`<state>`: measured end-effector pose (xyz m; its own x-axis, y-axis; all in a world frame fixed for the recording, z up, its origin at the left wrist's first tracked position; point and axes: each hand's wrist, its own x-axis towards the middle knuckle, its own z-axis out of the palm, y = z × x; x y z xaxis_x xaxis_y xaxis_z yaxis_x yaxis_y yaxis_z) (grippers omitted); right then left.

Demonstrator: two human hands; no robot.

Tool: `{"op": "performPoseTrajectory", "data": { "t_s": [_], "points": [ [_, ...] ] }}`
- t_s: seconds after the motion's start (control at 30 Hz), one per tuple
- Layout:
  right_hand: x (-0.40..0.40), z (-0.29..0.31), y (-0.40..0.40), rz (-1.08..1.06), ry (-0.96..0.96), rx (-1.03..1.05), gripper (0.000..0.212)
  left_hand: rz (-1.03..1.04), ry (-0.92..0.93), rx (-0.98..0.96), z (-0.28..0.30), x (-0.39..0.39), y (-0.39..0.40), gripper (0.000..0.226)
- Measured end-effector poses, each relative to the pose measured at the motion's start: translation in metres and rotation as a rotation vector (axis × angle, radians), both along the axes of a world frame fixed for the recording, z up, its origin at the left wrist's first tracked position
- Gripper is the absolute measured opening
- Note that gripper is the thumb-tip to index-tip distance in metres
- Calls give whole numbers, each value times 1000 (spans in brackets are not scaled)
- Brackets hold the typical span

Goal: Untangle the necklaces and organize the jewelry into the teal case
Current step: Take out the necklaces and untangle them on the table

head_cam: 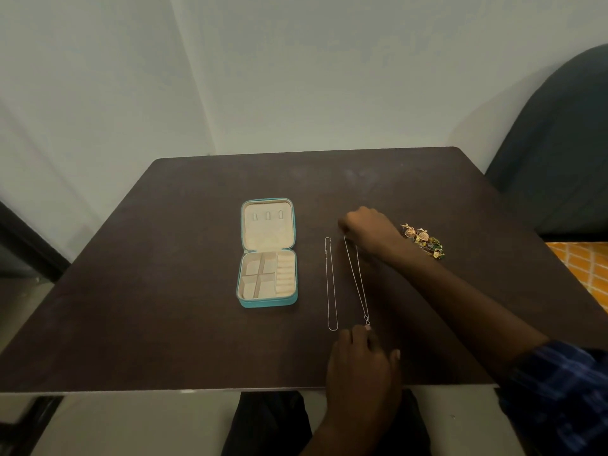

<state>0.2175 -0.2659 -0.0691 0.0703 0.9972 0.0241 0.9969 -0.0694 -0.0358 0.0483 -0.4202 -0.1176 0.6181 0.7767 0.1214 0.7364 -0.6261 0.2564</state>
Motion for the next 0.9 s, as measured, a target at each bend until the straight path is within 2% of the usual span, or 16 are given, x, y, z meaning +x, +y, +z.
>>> {"op": "performPoseTrajectory", "data": {
  "t_s": [0.23,0.9],
  "points": [
    [2,-4,-1,11,21,19,14,-7,-29,54,-1,0,1,49],
    [4,-3,-4,-10,43,52,19,-9,17,-80,3,-6,-1,53]
  ]
}}
